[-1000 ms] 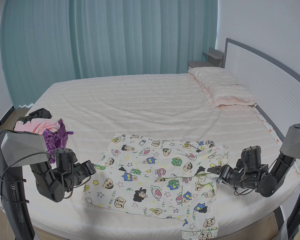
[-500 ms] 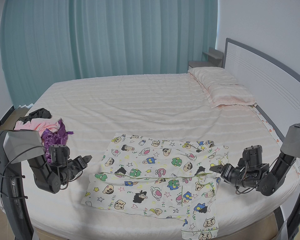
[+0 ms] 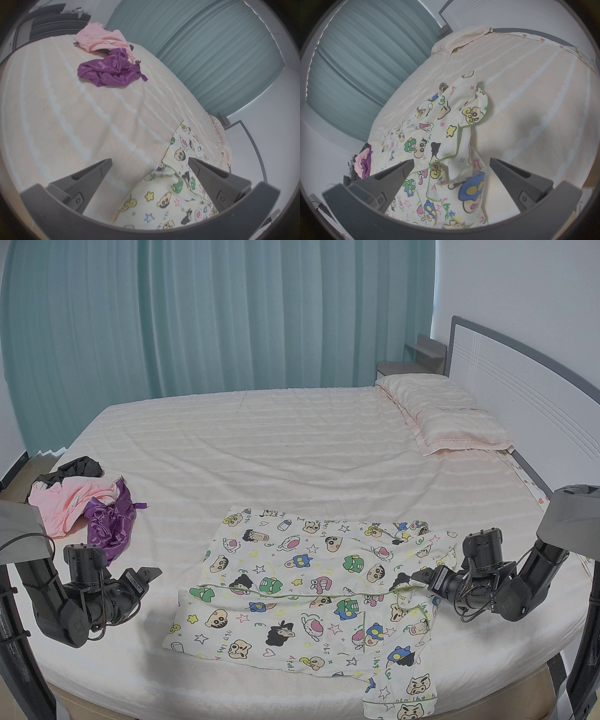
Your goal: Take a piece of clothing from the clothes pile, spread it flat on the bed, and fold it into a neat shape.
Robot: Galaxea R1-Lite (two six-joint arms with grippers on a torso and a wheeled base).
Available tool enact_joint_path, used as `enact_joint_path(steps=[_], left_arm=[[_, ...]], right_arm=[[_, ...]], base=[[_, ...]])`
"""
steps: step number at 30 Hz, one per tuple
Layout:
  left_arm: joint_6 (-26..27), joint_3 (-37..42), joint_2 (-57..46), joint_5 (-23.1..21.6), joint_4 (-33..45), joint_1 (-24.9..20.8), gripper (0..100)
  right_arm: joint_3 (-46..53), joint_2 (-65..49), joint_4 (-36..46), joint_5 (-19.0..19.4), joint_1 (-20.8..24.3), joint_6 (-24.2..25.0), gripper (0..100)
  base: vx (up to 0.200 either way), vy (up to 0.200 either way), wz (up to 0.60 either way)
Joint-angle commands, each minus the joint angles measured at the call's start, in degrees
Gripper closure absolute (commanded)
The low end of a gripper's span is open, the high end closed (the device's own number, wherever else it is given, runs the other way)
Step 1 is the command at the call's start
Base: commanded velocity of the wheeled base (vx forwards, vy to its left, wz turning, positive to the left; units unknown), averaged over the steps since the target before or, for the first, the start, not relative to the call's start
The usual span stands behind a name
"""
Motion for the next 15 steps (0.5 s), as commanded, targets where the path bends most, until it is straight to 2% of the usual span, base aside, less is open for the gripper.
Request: enact_joint_path(steps=[1, 2, 9, 12, 15], left_arm=[[-0.9, 2.4, -2.2, -0.1, -0.1, 0.3, 0], [-1.0, 2.4, -2.2, -0.1, -0.1, 0.3, 0], [-0.9, 2.9, -2.2, 0.0, -0.1, 0.3, 0], [-0.9, 2.9, -2.2, 0.0, -0.1, 0.3, 0], [-0.9, 2.9, -2.2, 0.0, -0.1, 0.4, 0]], right_arm=[[-3.4, 3.2, 1.3, -1.2, 3.6, -0.4, 0], [-3.8, 3.1, 1.5, -1.5, 3.9, -0.5, 100], [-3.8, 3.3, 3.3, -4.2, 4.3, -2.7, 100], [-3.0, 2.6, 2.9, -5.3, 5.7, -3.8, 100], [-3.1, 1.5, 3.6, -6.0, 9.1, -4.0, 100]], base=[[0.0, 0.0, 0.0], [0.0, 0.0, 0.0], [0.0, 0.0, 0.0], [0.0, 0.0, 0.0], [0.0, 0.0, 0.0]])
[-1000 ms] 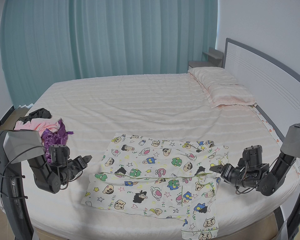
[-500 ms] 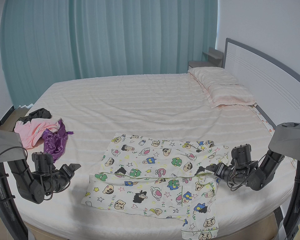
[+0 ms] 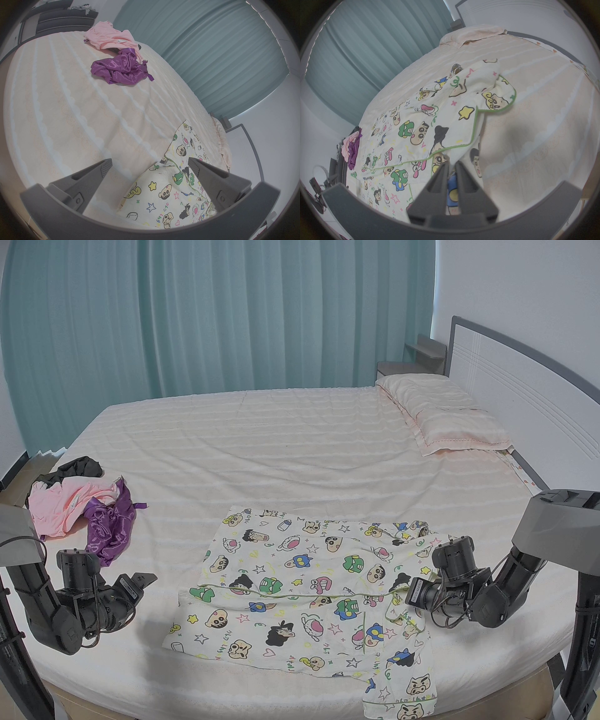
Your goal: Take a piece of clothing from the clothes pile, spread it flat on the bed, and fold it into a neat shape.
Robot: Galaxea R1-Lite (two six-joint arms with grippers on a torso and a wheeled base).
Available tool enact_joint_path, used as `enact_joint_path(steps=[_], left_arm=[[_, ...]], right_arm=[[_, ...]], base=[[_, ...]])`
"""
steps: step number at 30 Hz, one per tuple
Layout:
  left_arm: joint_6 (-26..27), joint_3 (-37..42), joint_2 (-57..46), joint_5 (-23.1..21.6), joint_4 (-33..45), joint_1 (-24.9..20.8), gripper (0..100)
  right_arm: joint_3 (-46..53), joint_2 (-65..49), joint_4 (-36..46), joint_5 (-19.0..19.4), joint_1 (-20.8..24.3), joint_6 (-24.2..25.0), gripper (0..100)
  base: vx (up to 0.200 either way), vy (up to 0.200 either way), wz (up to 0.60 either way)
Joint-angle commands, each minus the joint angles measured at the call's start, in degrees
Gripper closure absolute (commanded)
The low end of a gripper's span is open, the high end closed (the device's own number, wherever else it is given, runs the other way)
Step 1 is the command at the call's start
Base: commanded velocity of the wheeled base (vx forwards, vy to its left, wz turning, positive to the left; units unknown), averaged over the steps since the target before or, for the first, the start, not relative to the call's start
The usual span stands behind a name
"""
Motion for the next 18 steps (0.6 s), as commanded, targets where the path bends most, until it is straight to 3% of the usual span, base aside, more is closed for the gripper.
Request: enact_joint_path(steps=[1, 11, 12, 18], left_arm=[[0.0, 0.2, 0.0, 0.0, 0.0, 0.0, 0], [0.0, 0.2, 0.6, 0.4, 0.0, 0.1, 0], [0.0, 0.2, 0.6, 0.4, 0.0, 0.1, 0], [0.0, 0.2, 0.7, 0.4, 0.0, 0.5, 0]], right_arm=[[-0.2, -0.9, 0.5, -0.4, 3.9, -0.1, 100], [-6.0, 3.0, 2.5, -0.9, 6.6, -0.1, 100], [-6.0, 3.0, 2.5, -0.9, 6.6, -0.1, 0], [-6.2, -1.4, 5.5, -0.9, 4.2, 0.6, 0]], base=[[0.0, 0.0, 0.0], [0.0, 0.0, 0.0], [0.0, 0.0, 0.0], [0.0, 0.0, 0.0]])
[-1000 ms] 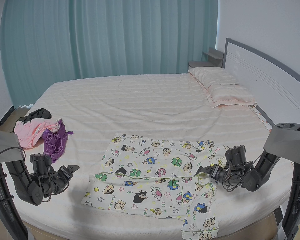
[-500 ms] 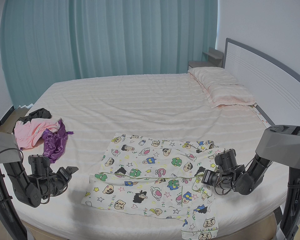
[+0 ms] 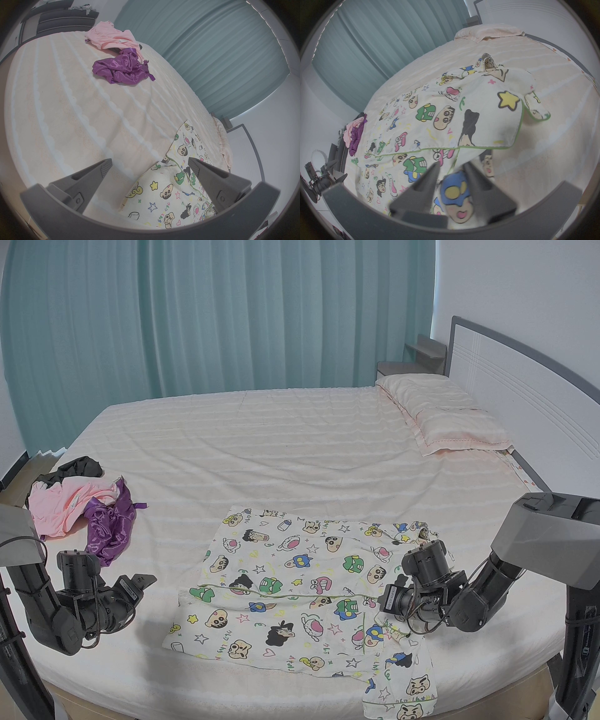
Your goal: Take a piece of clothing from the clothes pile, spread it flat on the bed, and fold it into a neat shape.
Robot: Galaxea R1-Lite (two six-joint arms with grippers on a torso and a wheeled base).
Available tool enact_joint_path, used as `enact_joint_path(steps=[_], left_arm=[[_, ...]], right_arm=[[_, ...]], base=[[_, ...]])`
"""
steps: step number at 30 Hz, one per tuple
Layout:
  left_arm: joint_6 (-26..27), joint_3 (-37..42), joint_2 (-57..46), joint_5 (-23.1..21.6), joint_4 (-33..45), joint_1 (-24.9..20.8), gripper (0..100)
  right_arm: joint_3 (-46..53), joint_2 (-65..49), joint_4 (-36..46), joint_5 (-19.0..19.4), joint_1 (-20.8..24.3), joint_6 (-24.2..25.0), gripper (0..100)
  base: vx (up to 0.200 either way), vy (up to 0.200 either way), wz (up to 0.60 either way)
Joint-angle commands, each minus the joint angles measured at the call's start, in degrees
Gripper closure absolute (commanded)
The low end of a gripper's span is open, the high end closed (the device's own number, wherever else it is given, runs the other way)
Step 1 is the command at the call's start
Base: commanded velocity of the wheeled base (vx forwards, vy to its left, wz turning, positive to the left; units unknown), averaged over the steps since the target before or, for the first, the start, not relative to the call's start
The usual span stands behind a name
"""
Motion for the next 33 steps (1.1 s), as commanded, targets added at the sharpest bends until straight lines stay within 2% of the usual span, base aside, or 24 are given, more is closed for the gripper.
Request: enact_joint_path(steps=[1, 5, 9, 10, 13, 15, 19, 24, 33], left_arm=[[0.0, 0.1, 0.4, 0.0, 0.0, 0.4, 0], [0.0, 0.2, 0.7, 0.0, 0.0, 0.5, 0], [-0.1, 0.8, 1.1, -0.2, 0.0, 0.5, 0], [-0.1, 0.8, 1.1, -0.2, 0.0, 0.5, 0], [-0.2, 0.9, 1.1, -0.2, 0.0, 0.7, 0], [-0.2, 0.9, 1.1, -0.3, 0.0, 1.1, 0], [-0.2, 0.9, 1.1, -0.4, 0.0, 1.4, 0], [-0.6, 1.3, 0.9, -0.4, 0.0, 1.4, 0], [-2.6, 1.6, 1.3, -0.7, -0.8, 1.3, 0]], right_arm=[[1.1, -4.7, 0.1, 0.6, -1.7, 0.6, 0], [4.1, -10.4, 0.1, 1.1, -3.8, 1.0, 0], [4.4, -13.3, 0.2, 2.5, -8.9, 0.8, 0], [4.0, -13.6, 0.4, 3.4, -11.4, 0.5, 0], [3.3, -13.4, 0.6, 5.7, -15.1, 0.2, 0], [1.3, -12.6, 1.0, 9.0, -19.3, 0.2, 0], [-3.6, -9.1, 3.1, 12.1, -23.5, 0.2, 0], [-14.9, -0.3, 7.7, 12.6, -26.2, 0.2, 0], [-33.9, 10.6, 18.7, 13.7, -25.4, -0.2, 0]], base=[[0.0, 0.0, 0.0], [0.0, 0.0, 0.0], [0.0, 0.0, 0.0], [0.0, 0.0, 0.0], [0.0, 0.0, 0.0], [0.0, 0.0, 0.0], [0.0, 0.0, 0.0], [0.0, 0.0, 0.0], [0.0, 0.0, 0.0]])
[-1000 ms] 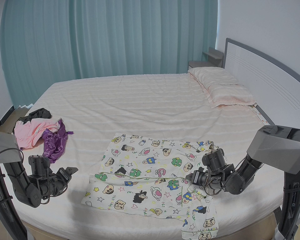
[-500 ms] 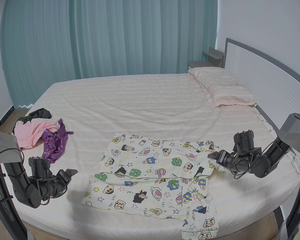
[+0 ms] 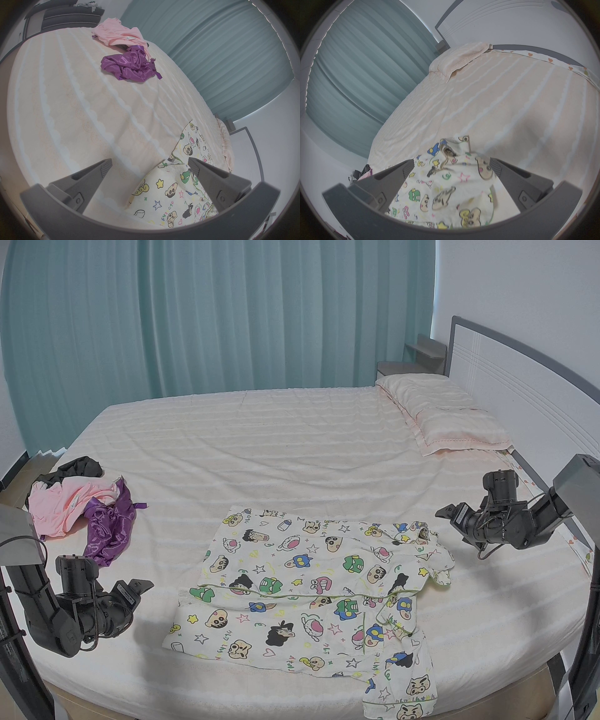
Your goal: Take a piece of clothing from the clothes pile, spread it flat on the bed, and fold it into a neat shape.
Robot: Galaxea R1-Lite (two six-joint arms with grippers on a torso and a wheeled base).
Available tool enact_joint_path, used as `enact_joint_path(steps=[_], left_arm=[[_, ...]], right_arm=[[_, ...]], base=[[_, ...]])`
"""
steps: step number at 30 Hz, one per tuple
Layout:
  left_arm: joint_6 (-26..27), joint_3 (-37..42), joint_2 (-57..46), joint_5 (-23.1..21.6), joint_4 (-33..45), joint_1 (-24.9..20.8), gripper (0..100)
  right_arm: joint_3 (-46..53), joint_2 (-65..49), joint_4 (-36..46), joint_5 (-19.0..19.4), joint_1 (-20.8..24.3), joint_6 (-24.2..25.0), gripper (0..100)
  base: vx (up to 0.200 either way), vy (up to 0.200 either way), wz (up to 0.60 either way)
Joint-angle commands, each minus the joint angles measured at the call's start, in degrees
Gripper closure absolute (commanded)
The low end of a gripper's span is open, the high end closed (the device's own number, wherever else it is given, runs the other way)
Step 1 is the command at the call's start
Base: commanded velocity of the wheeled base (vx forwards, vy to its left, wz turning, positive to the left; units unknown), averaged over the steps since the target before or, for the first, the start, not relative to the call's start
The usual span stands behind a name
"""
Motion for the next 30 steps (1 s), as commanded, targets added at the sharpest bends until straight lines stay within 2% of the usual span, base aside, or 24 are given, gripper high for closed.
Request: enact_joint_path(steps=[1, 5, 14, 20, 21, 30], left_arm=[[-0.7, 0.4, 0.3, -0.1, -1.3, -0.1, 0], [-0.9, 0.4, 0.4, -0.1, -1.9, -0.3, 0], [-0.7, 0.2, 0.5, -0.7, -2.0, -0.7, 0], [-0.9, 0.3, 0.5, -1.4, -2.1, -0.7, 0], [-0.9, 0.3, 0.4, -1.4, -2.1, -0.7, 0], [-0.9, 0.4, 0.4, -1.4, -3.3, -0.7, 0]], right_arm=[[-12.1, 11.0, 6.1, 1.2, 0.3, -0.3, 0], [-15.4, 12.2, 7.8, 2.8, 0.9, -0.2, 0], [-21.2, 16.1, 12.0, 2.2, 1.3, -1.3, 0], [-28.8, 19.7, 17.0, 2.2, 2.4, -1.3, 0], [-30.3, 20.1, 18.1, 2.3, 2.6, -1.2, 100], [-38.1, 21.2, 18.9, 1.7, 2.8, 0.5, 100]], base=[[0.0, 0.0, 0.0], [0.0, 0.0, 0.0], [0.0, 0.0, 0.0], [0.0, 0.0, 0.0], [0.0, 0.0, 0.0], [0.0, 0.0, 0.0]])
